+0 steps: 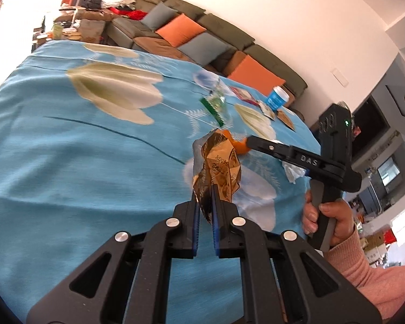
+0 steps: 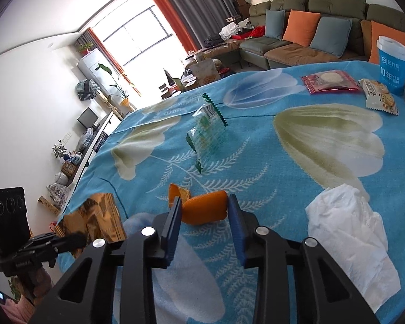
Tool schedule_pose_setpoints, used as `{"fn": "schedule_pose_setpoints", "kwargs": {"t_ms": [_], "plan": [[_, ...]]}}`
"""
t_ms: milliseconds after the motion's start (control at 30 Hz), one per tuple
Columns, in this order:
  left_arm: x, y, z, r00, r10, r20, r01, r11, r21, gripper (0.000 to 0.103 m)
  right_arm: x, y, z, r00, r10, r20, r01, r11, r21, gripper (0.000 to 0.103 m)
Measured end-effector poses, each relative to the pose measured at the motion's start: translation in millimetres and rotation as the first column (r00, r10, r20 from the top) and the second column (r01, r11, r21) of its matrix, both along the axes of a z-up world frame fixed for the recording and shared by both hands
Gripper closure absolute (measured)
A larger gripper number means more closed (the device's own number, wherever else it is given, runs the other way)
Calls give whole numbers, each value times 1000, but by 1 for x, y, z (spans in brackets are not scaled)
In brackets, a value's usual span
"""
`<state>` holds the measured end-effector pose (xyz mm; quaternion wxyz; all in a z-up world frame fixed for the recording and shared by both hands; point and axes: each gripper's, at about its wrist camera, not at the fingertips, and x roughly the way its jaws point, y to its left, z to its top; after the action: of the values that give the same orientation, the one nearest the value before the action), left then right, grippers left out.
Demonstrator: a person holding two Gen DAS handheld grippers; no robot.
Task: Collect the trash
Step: 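Grasp the small orange peel with the right gripper and lift it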
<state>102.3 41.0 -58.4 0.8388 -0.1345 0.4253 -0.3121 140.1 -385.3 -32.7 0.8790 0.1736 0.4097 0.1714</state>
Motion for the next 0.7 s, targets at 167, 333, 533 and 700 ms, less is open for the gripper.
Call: {"fn": "schedule_pose_setpoints", "kwargs": {"t_ms": [167, 333, 533, 700], "plan": [[-1, 15, 2, 999, 40, 17, -40, 999, 20, 95, -7, 10, 7, 999, 7, 32, -7, 1000, -4, 82], [-7, 29, 5, 997, 70, 30, -71, 997, 24, 95, -12, 23, 14, 998, 34, 56, -35, 999, 10, 95], [-15, 45, 7, 995, 97, 34, -98, 995, 19, 95, -10, 36, 10, 998, 50, 31, -49, 999, -6, 93], [-20, 51, 7, 994, 107, 31, -107, 994, 10, 95, -5, 35, 7, 999, 31, 13, -31, 1000, 2, 71]]}}
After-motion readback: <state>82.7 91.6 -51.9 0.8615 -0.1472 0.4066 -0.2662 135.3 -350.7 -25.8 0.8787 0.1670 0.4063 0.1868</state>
